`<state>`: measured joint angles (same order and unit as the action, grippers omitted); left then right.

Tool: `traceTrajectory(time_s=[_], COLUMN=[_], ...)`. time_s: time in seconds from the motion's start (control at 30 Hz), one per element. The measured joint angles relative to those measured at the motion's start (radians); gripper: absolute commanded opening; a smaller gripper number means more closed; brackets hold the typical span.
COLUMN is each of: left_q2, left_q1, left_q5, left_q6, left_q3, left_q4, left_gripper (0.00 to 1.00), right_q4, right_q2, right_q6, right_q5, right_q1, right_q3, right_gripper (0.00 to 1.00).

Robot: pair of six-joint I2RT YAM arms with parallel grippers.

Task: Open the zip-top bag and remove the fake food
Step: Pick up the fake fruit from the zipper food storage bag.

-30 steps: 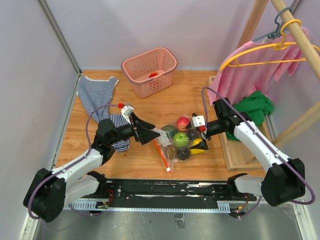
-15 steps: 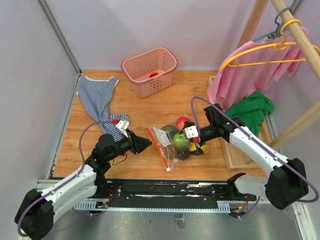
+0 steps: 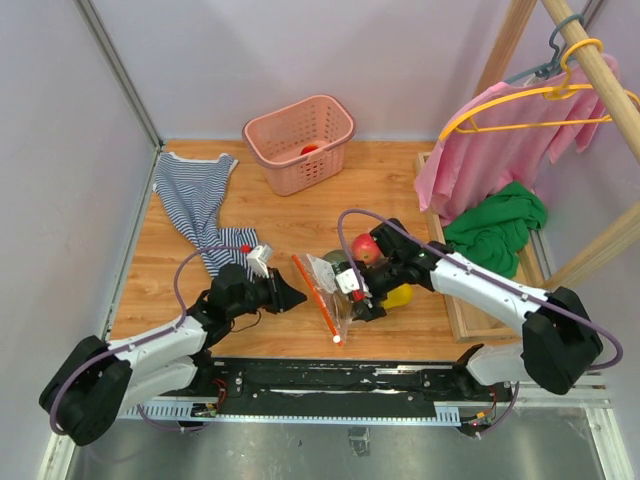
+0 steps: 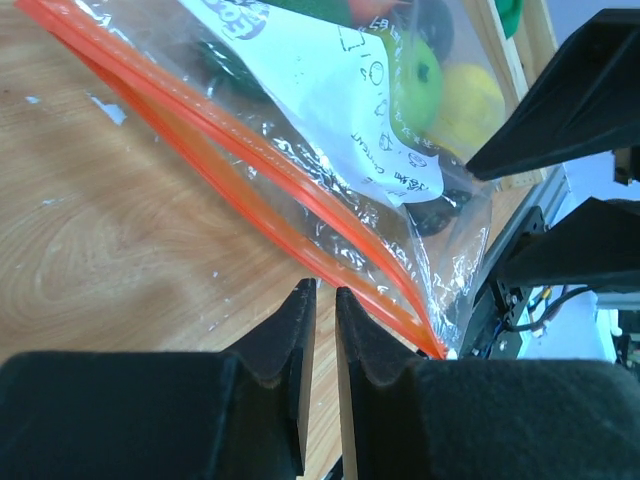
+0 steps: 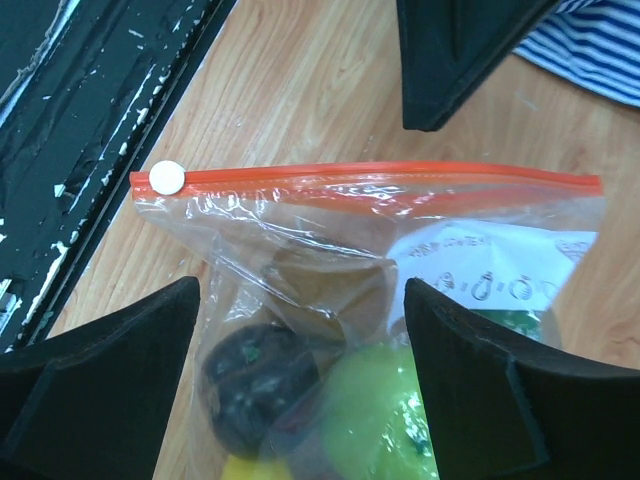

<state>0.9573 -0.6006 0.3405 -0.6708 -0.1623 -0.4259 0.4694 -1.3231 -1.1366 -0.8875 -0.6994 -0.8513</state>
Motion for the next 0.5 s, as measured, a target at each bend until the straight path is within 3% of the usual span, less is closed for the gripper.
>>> traceTrajectory(time_s=[0.17,0.5], left_q2=[0.102,0.344], left_q1=[-0.027,-0.071], left_q5=[0.016,0.042], left_q6=[-0.014,-0.022], left_q3=[0.000,-0.006], left_q4=[-0.109,-0.300], left_gripper=[0.20,0.25], right_q4=[-0.002,-0.001], right_q2=[-0.059,-0.105], right_q6=[0.020,0.019], right_q5=[0.061,0.160], right_q1=[-0.043,-0.053], right_q3=[-0.001,-0.003], right_gripper=[0.74,0.69])
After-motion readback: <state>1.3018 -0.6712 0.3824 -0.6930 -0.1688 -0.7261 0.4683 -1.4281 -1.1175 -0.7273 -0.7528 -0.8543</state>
